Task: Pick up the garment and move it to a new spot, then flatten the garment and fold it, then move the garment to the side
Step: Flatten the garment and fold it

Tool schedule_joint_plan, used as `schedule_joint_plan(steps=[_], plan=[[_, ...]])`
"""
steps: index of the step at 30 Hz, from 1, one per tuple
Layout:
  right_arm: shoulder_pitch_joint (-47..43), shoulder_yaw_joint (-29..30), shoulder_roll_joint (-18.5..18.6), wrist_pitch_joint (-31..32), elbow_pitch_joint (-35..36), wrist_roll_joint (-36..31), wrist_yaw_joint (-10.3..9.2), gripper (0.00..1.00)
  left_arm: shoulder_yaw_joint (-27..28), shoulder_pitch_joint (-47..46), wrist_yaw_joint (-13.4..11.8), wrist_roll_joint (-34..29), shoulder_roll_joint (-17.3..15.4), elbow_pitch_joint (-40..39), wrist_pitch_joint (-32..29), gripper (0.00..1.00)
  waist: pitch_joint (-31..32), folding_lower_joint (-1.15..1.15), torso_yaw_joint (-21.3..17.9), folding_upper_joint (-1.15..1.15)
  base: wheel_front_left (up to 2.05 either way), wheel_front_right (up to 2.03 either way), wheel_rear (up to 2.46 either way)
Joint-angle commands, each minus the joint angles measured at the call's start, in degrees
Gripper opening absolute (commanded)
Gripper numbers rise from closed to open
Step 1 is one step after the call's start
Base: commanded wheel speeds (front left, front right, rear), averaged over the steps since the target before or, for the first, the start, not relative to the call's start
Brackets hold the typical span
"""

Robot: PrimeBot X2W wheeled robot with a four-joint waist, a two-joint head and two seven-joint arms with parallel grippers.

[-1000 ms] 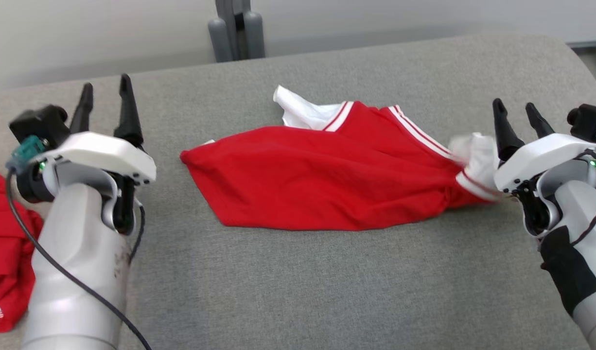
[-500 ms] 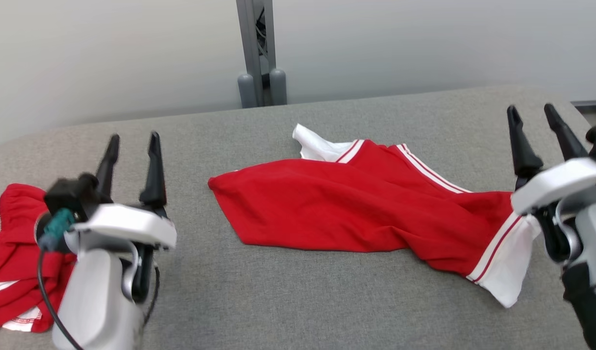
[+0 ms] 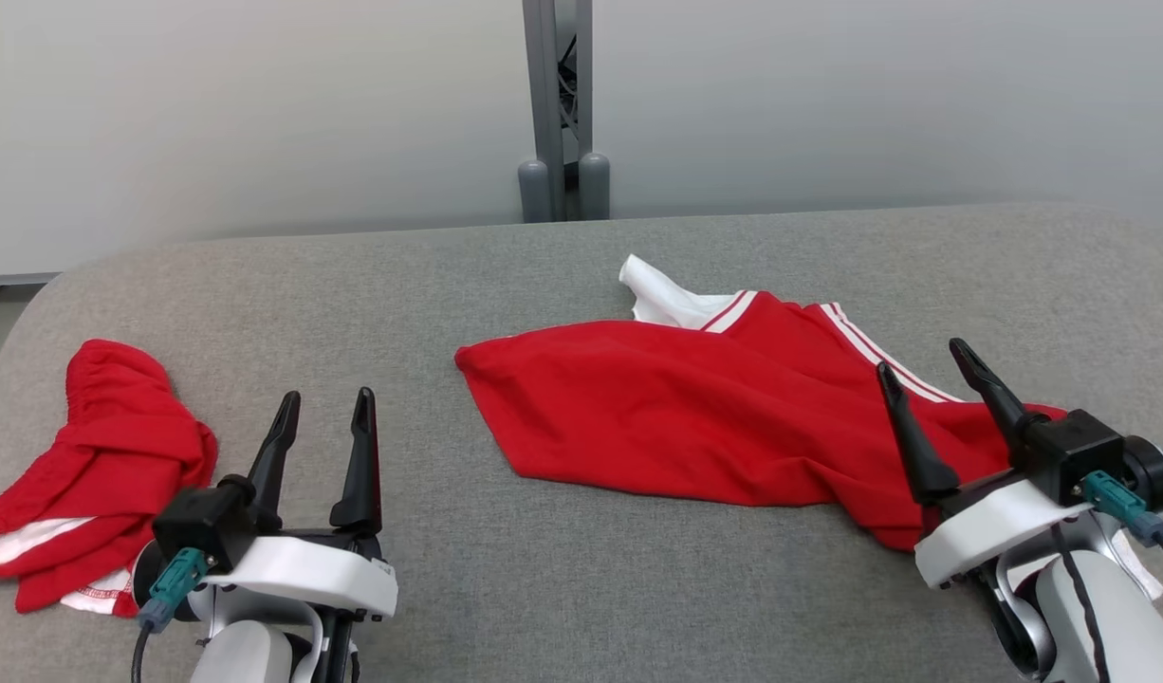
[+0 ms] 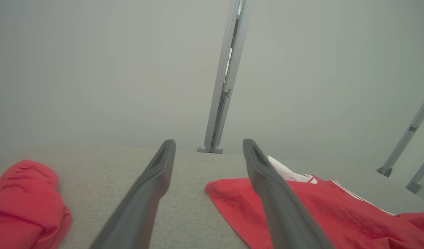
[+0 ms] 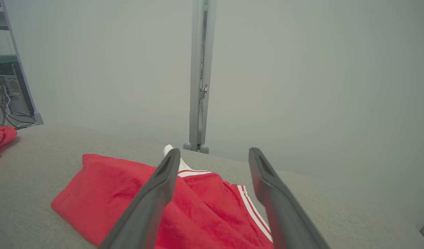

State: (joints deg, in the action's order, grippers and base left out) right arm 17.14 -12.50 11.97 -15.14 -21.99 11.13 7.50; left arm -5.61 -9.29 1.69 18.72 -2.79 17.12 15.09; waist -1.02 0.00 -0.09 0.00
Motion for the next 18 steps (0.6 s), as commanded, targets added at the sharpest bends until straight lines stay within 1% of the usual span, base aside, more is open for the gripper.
schedule_joint_plan(steps=[1, 5, 10, 14, 18], plan=[[-0.2, -0.3, 0.2, 0.0, 0.3, -0.3, -0.02, 1.00, -0.2, 0.2, -0.3, 0.2, -0.2, -0.3, 0.1, 1.00, 0.0, 0.00, 0.6, 0.00, 0.00, 0.00, 0.00], [0.8, -3.8, 1.1, 0.0, -0.3, -1.1, -0.02, 1.00, -1.3, -0.7, 0.0, 0.3, -0.2, -0.4, 0.1, 1.00, -0.2, 0.00, 2.2, 0.00, 0.00, 0.00, 0.00], [3.2, -12.4, 2.9, 0.0, -3.5, -1.9, -0.02, 1.00, -2.6, -1.5, 0.2, 0.8, -0.2, -0.1, 0.1, 1.00, -1.8, 0.00, 4.6, 0.00, 0.00, 0.00, 0.00], [6.7, -20.3, 4.2, 0.0, -8.7, -1.4, -0.02, 1.00, -4.0, -1.8, 0.3, 1.7, -0.2, 0.6, 0.1, 1.00, -3.8, 0.00, 6.9, 0.00, 0.00, 0.00, 0.00], [11.2, -28.8, 5.1, 0.0, -15.5, 1.0, -0.03, 1.00, -5.3, -2.8, 0.4, 2.7, -0.2, 1.0, 0.1, 1.00, -6.0, 0.00, 9.4, 0.00, 0.00, 0.00, 0.00]])
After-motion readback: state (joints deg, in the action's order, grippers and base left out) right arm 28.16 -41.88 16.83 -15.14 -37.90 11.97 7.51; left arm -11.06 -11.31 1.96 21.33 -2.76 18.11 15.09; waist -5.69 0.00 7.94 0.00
